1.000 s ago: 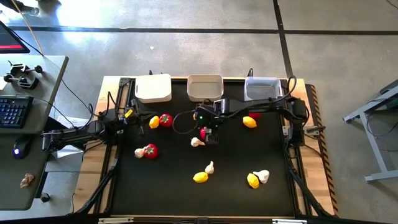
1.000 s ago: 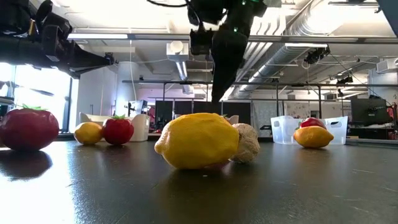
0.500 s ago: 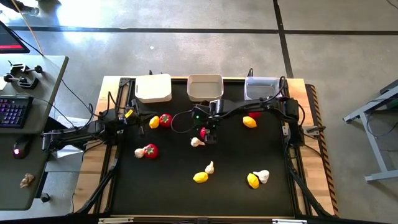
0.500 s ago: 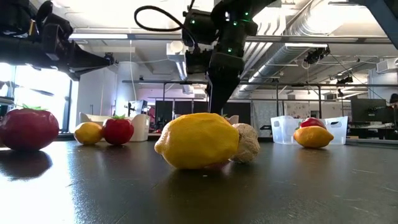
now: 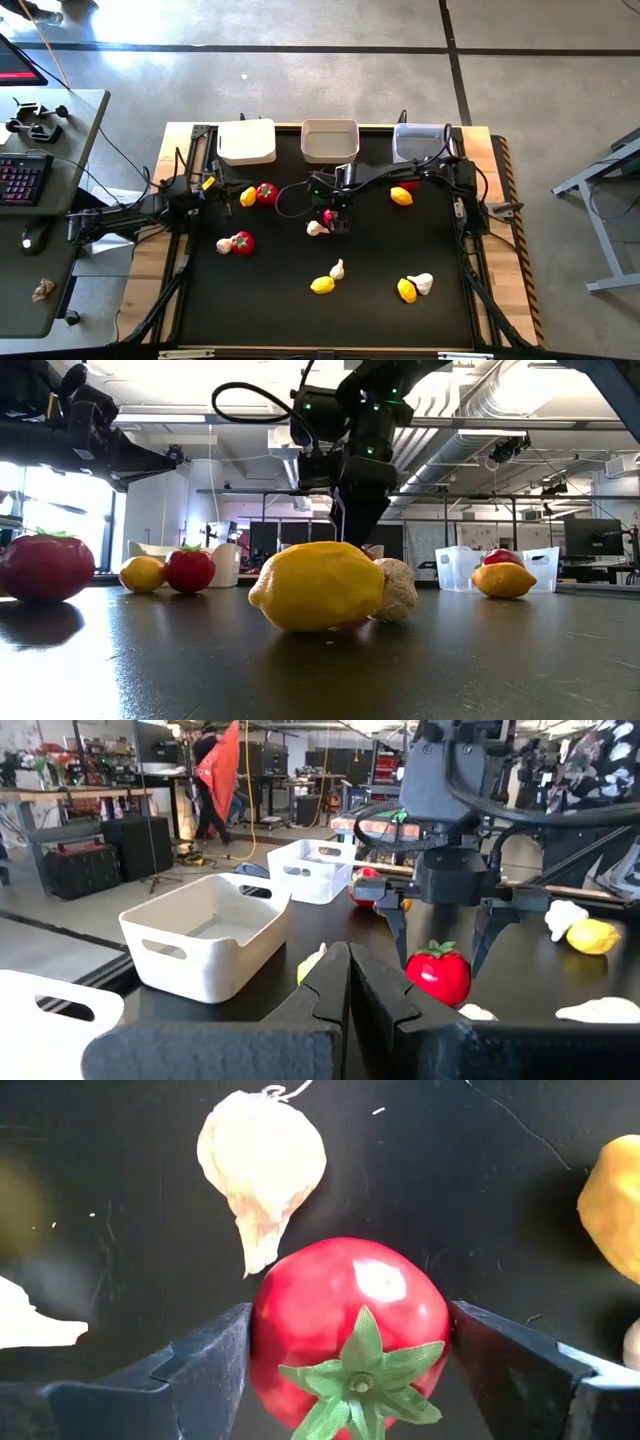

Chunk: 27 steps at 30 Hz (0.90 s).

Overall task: Sort produce into baskets
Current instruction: Put the middle tomato into the gray bin

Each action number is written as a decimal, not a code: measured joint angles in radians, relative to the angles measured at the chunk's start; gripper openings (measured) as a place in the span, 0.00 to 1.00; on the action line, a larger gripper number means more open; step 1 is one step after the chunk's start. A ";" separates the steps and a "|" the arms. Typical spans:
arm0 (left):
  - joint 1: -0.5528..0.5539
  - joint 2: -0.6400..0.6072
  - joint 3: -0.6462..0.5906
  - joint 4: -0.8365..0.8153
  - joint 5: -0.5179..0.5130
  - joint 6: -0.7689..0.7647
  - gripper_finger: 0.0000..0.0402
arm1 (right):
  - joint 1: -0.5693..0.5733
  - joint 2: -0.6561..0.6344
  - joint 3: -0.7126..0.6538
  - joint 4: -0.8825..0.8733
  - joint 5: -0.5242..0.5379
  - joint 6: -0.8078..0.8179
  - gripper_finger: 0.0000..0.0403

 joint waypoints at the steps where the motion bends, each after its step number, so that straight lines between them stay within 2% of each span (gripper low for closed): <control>1: 0.000 0.000 0.000 0.000 0.000 0.000 0.00 | 0.000 0.003 0.000 0.001 0.000 0.000 0.79; 10: 0.000 0.000 0.000 0.008 -0.018 0.052 0.00 | 0.000 0.007 0.002 0.002 0.002 0.048 0.79; 16: 0.000 0.000 0.000 -0.007 -0.021 0.046 0.00 | 0.002 0.011 0.028 -0.028 0.010 0.080 0.71; 21: 0.000 0.000 0.000 -0.026 -0.021 0.041 0.00 | 0.002 0.014 0.082 -0.046 0.012 0.081 0.65; 27: 0.000 0.000 0.000 -0.027 -0.021 0.036 0.00 | -0.005 0.014 0.202 -0.141 0.019 0.063 0.64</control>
